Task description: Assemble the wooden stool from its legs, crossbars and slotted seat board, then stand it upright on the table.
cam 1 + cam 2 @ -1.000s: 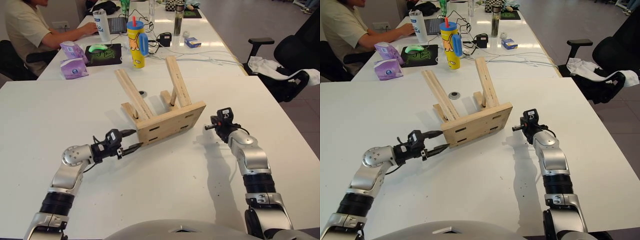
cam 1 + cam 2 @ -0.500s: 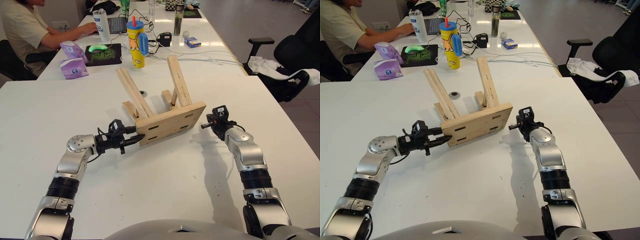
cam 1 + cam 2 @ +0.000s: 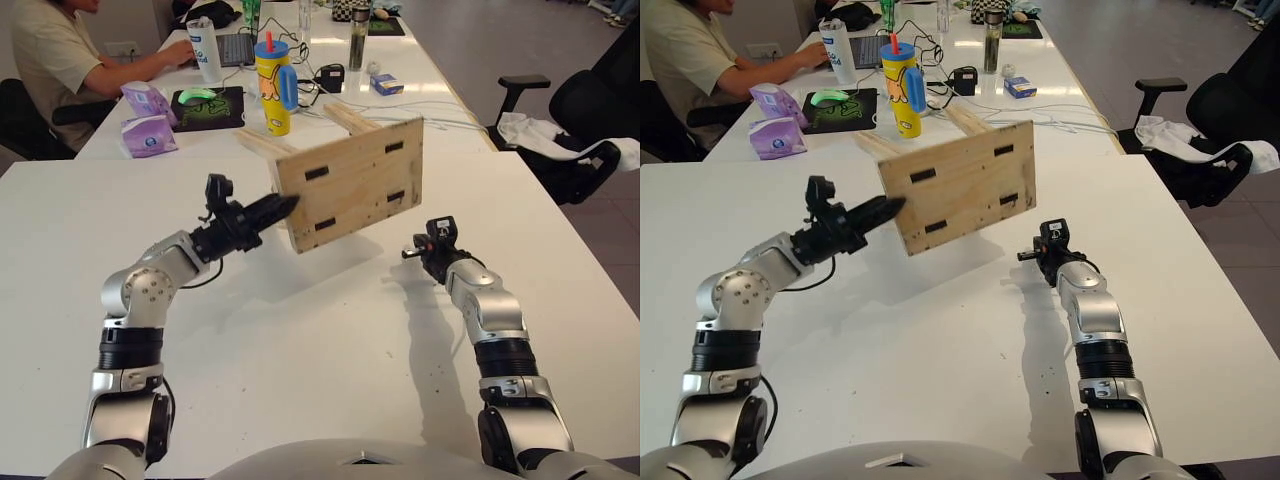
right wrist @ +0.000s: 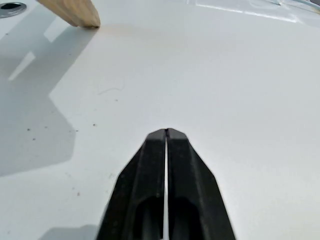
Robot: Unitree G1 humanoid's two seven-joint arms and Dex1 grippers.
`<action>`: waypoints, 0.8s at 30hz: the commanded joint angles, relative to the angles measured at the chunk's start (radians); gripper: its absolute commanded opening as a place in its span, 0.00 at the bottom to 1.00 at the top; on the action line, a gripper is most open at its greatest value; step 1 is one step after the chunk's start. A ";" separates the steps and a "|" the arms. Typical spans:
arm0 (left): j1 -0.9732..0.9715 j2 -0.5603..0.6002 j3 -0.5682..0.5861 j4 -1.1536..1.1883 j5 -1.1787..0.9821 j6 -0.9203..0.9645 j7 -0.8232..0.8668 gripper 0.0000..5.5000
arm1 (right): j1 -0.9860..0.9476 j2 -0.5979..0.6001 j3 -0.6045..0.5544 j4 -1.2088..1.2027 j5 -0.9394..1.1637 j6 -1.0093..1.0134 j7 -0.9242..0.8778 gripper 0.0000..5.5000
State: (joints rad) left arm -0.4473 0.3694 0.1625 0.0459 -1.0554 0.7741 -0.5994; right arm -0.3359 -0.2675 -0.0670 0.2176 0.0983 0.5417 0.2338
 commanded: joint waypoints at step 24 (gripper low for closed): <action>-0.038 -0.248 0.467 -0.046 -0.415 -0.271 0.967 0.43 | -0.050 0.103 -0.093 -0.041 0.077 0.261 -0.151 0.00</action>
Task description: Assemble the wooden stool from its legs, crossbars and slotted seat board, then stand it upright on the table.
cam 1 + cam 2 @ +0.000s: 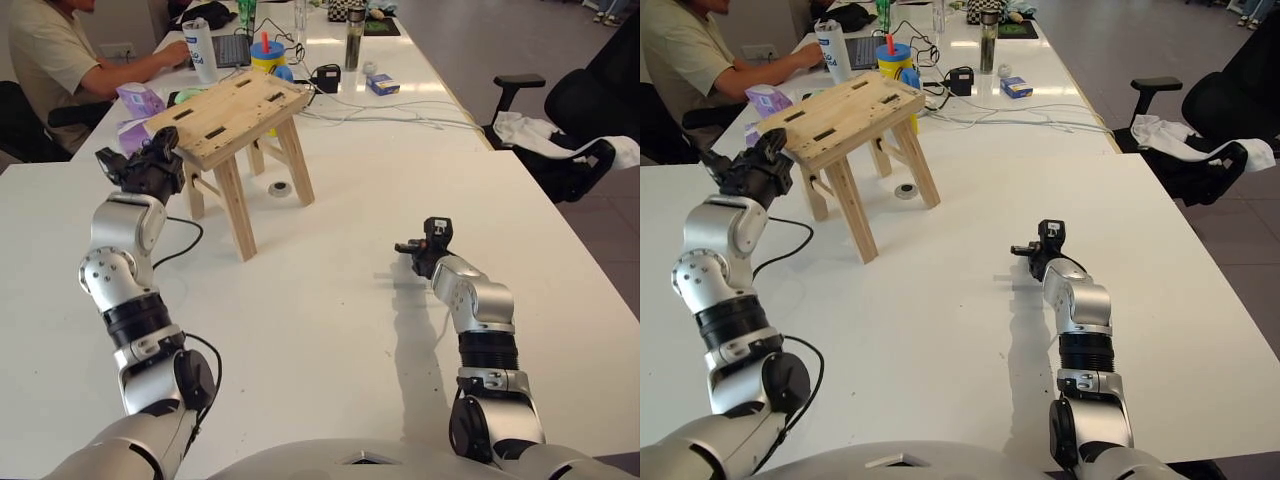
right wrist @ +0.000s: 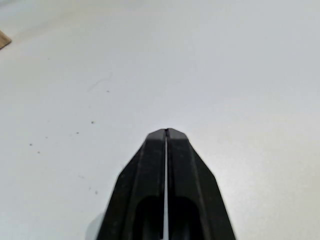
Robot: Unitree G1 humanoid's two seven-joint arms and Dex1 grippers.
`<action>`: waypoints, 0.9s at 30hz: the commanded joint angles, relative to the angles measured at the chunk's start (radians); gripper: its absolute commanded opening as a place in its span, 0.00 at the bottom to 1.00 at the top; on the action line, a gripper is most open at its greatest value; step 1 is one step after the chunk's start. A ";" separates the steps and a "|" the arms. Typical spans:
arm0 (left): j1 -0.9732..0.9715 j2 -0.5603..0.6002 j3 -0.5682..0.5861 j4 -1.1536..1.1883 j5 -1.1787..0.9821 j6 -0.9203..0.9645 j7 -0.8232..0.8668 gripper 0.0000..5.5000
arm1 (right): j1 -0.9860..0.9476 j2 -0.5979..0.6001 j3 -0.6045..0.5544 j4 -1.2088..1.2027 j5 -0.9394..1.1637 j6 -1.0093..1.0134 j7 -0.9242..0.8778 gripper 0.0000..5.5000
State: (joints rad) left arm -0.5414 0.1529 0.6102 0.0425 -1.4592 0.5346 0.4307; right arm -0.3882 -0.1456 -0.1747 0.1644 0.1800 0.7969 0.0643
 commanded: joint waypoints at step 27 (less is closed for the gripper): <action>0.452 0.200 -0.805 -0.167 1.070 -0.307 -1.043 0.50 | -0.056 -0.059 0.064 0.139 -0.019 -0.029 0.108 0.00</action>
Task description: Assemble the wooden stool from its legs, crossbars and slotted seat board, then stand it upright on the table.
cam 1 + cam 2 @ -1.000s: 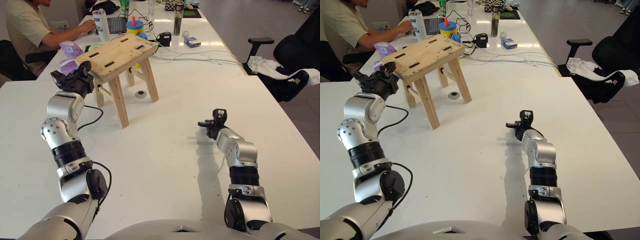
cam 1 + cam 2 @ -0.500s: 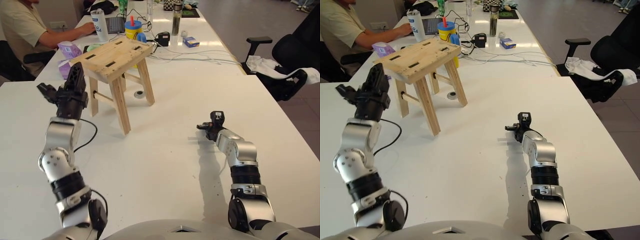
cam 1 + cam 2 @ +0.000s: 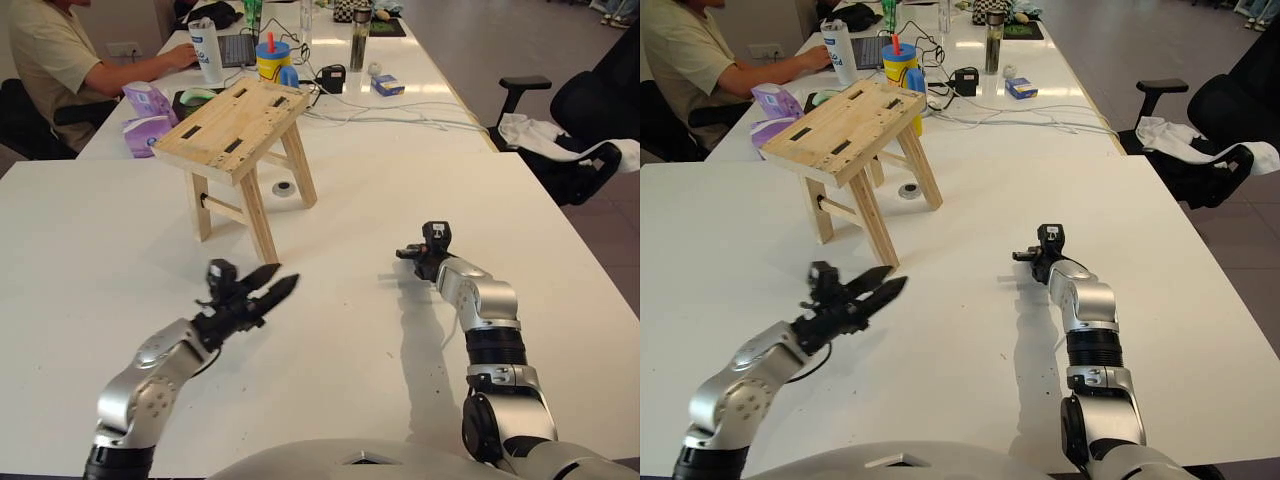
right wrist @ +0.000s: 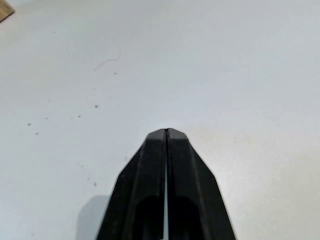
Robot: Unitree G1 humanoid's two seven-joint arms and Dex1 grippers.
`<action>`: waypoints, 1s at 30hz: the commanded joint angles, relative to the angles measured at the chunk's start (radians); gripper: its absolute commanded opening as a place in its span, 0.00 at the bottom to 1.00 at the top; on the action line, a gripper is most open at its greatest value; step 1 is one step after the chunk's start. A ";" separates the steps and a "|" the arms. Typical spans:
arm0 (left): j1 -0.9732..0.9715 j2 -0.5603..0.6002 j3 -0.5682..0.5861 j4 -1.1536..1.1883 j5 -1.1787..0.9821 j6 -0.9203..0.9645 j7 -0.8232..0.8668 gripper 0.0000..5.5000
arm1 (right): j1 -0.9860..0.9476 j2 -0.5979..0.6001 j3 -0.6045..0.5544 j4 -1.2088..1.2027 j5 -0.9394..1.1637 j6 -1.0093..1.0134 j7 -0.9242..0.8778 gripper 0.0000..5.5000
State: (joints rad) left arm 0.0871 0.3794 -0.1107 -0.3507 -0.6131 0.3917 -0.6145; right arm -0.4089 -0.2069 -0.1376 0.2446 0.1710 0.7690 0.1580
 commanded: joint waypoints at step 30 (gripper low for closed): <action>-0.552 0.036 0.146 1.016 0.515 -0.716 0.687 0.50 | -0.042 0.083 0.065 -0.022 -0.034 -0.370 -0.029 0.00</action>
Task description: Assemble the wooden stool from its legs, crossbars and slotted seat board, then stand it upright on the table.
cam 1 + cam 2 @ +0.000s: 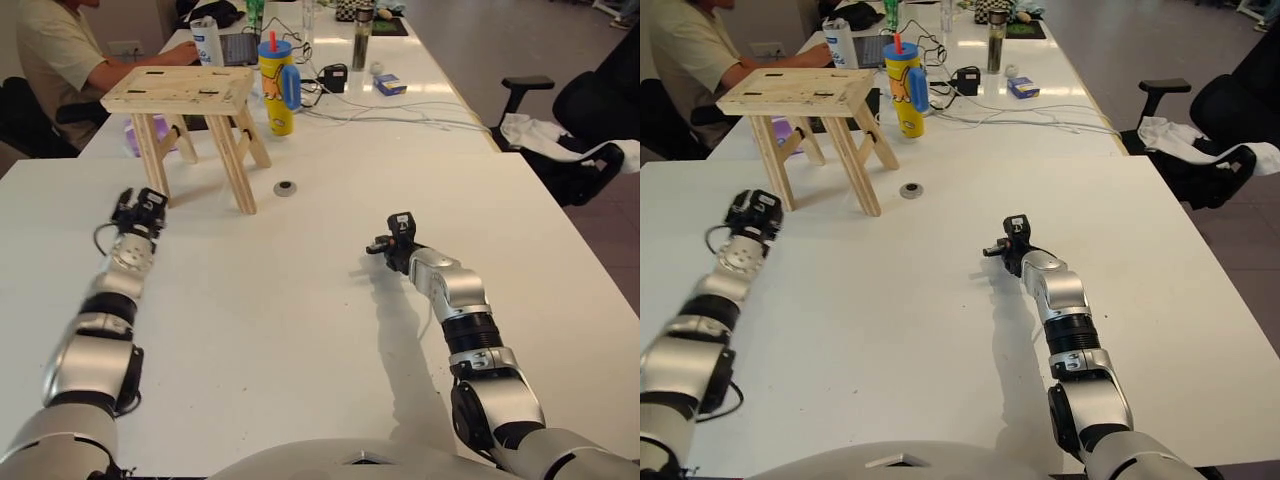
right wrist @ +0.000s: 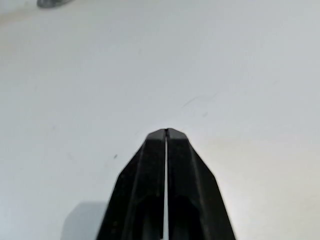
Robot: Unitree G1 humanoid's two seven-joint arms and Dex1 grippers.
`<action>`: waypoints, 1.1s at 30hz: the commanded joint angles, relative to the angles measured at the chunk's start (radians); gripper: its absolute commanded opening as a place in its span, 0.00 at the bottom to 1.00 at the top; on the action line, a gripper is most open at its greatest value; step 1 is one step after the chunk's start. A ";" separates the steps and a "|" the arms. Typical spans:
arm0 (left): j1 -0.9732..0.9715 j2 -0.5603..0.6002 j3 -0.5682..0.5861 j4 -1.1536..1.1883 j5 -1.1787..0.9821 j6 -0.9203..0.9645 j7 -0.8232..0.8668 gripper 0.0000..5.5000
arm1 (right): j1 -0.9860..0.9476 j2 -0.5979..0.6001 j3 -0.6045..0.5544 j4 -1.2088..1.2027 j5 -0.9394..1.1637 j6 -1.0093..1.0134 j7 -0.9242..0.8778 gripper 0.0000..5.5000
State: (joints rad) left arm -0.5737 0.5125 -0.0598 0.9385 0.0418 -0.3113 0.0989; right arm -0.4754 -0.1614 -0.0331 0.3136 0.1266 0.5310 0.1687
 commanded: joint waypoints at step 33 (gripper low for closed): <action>0.069 -0.428 0.139 -0.573 -0.137 0.227 -0.022 0.50 | -0.102 0.181 0.029 0.100 -0.072 -0.396 -0.122 0.00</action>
State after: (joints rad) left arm -0.4279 0.0979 0.0802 0.3157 -0.1367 -0.0902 0.0287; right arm -0.5430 0.0319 0.0187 0.3737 0.0602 0.1652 0.0655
